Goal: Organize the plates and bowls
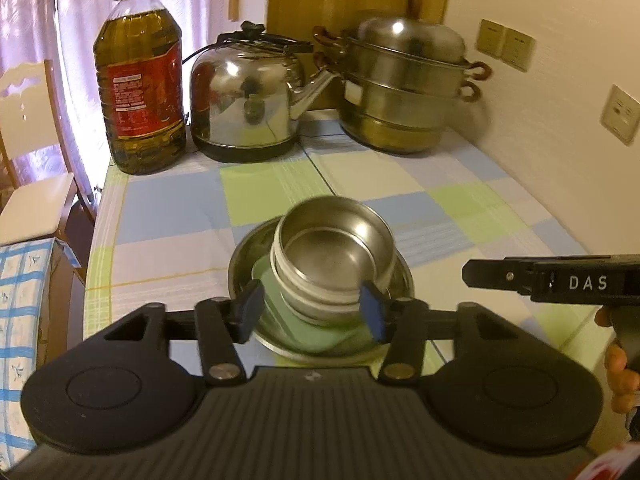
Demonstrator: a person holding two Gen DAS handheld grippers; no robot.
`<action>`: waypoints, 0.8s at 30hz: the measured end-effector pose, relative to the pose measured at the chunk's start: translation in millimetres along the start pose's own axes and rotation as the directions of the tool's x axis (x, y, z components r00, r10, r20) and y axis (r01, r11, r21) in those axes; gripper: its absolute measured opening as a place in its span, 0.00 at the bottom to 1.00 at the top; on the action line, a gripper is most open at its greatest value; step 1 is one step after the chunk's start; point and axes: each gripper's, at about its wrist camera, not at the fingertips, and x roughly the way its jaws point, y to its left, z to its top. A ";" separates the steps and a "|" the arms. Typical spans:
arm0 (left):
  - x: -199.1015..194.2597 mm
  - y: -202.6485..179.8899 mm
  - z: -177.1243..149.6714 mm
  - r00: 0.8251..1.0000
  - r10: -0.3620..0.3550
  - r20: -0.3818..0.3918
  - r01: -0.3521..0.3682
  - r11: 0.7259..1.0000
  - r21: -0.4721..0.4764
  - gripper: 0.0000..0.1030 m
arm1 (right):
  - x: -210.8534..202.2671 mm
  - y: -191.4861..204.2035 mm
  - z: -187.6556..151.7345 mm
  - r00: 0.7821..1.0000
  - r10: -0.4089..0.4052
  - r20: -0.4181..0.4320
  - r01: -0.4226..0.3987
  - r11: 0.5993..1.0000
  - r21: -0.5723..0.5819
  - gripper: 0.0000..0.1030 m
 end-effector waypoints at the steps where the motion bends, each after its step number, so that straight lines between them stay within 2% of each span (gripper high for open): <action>1: -6.3 -1.6 -3.8 1.000 0.003 0.002 -0.003 1.000 0.001 0.57 | -3.4 -1.3 -4.0 1.000 0.005 -0.008 -0.004 1.000 0.012 0.60; 6: -36.4 -8.4 -23.8 1.000 -0.019 0.002 0.020 0.999 -0.036 0.57 | -17.8 -0.2 -25.4 0.997 -0.007 -0.074 0.009 1.000 0.022 0.60; 11: -55.8 -25.5 -43.4 0.999 0.012 -0.046 -0.015 0.997 -0.070 0.55 | -33.3 -2.8 -43.3 0.991 -0.032 -0.130 0.030 0.999 -0.016 0.60; 17: -73.3 -57.1 -64.9 0.995 0.056 -0.079 -0.065 0.991 -0.119 0.54 | -56.7 -11.6 -62.4 0.981 0.020 -0.193 -0.030 0.998 -0.050 0.60; 24: -90.3 -101.2 -89.3 0.991 0.084 -0.108 -0.101 0.982 -0.162 0.54 | -87.8 -26.2 -77.7 0.977 0.043 -0.207 -0.069 0.990 -0.122 0.60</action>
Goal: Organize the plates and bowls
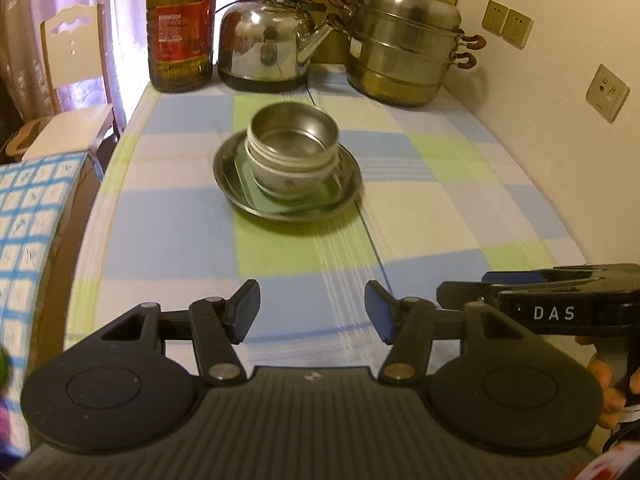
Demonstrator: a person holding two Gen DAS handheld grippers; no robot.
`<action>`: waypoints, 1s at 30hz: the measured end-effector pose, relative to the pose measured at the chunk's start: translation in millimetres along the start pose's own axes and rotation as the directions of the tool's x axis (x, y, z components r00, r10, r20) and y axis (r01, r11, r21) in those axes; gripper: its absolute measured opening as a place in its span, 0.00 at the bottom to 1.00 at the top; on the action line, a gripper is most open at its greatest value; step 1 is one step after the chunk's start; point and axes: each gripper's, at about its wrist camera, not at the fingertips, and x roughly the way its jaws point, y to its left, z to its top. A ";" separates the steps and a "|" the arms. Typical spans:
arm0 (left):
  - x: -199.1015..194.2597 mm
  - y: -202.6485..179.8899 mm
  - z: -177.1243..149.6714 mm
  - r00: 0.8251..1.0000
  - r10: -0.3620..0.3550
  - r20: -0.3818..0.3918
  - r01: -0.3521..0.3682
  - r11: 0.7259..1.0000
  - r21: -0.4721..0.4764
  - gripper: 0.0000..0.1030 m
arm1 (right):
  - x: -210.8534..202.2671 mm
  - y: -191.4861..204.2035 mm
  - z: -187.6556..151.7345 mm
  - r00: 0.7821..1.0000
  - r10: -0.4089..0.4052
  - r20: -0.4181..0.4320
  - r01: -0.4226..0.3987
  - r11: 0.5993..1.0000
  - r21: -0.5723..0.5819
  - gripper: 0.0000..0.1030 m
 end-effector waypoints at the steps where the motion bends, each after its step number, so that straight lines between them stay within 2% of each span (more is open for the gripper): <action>1: -1.9 -5.4 -4.1 1.000 0.003 -0.004 -0.003 1.000 -0.005 0.54 | -3.3 -2.2 -2.9 1.000 0.005 -0.005 -0.005 1.000 -0.004 0.60; 12: -14.9 -50.7 -39.7 1.000 0.023 -0.012 -0.023 0.999 -0.038 0.54 | -34.0 -26.8 -33.9 0.999 0.023 -0.029 -0.025 0.998 -0.053 0.60; 30: -18.0 -73.8 -50.7 0.999 0.036 0.001 -0.036 0.998 -0.046 0.54 | -51.2 -44.9 -44.5 0.999 0.036 -0.025 -0.038 0.996 -0.078 0.60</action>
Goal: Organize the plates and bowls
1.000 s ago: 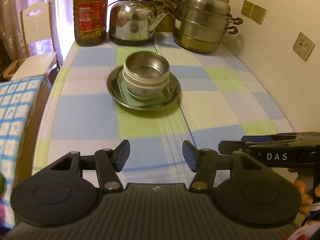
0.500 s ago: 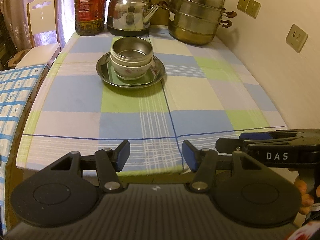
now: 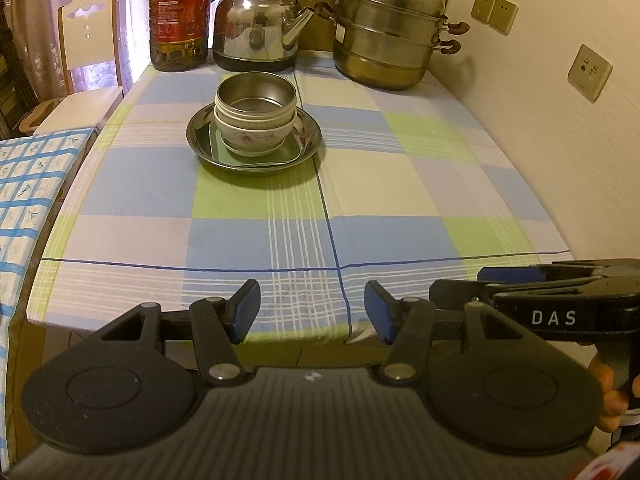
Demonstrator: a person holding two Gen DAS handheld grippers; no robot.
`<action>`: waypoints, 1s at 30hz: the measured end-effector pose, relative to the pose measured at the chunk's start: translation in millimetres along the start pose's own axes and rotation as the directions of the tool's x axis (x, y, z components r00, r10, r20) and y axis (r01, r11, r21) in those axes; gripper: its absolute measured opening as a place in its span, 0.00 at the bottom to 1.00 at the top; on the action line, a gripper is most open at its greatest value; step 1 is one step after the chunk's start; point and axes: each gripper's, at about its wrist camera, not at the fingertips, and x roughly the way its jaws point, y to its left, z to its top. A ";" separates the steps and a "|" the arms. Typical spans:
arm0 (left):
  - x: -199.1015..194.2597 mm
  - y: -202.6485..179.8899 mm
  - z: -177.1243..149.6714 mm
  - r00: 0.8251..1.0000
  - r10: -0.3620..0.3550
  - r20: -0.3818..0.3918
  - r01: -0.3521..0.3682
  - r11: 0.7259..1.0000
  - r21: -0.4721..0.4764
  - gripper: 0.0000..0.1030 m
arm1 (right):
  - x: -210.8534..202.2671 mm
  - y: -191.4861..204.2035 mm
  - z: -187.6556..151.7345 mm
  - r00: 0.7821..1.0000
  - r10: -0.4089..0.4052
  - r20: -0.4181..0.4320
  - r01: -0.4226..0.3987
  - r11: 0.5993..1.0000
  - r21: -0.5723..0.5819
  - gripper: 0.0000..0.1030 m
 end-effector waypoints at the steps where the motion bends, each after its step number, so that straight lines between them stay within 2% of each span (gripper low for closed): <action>1: -0.4 -0.5 -0.3 1.000 0.001 0.001 -0.001 1.000 0.000 0.54 | -0.2 -0.5 -0.6 1.000 0.001 0.000 -0.001 1.000 0.001 0.60; 30: -1.9 -0.9 -0.2 1.000 0.003 0.002 -0.003 1.000 -0.001 0.54 | 0.4 -0.8 -2.4 1.000 0.004 -0.004 -0.004 1.000 0.000 0.60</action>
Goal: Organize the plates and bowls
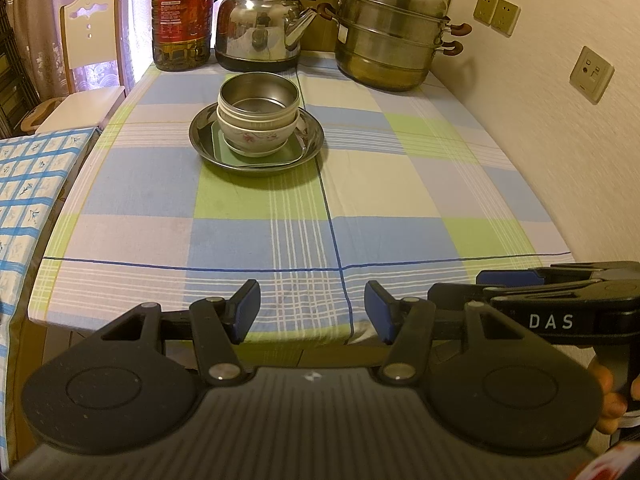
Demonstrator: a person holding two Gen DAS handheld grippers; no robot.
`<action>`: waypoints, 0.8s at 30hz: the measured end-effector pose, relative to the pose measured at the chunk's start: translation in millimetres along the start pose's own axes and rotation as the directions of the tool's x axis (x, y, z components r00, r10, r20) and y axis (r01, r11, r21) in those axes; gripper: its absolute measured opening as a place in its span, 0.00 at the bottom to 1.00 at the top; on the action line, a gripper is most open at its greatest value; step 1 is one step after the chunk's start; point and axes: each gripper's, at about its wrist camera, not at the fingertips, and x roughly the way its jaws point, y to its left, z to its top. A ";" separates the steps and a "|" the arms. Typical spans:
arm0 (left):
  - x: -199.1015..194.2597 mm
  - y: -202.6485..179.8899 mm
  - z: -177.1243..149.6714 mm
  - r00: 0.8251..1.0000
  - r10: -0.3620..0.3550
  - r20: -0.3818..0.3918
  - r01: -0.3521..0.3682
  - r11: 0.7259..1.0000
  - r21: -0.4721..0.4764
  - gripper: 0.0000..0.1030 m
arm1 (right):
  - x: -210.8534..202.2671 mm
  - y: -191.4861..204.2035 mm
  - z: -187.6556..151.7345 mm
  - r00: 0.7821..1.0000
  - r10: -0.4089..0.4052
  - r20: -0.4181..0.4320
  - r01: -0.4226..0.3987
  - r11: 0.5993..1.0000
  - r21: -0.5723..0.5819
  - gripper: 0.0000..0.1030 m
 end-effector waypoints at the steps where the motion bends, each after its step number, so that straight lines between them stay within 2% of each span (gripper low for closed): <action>1: 0.1 0.3 0.1 1.000 0.000 0.000 0.000 1.000 0.000 0.54 | 0.2 0.1 0.2 1.000 0.001 0.000 -0.001 1.000 0.000 0.60; 24: 1.8 -1.0 -0.8 1.000 0.002 -0.001 -0.002 1.000 0.002 0.54 | 0.3 -0.2 0.4 1.000 0.000 -0.001 0.000 1.000 0.000 0.60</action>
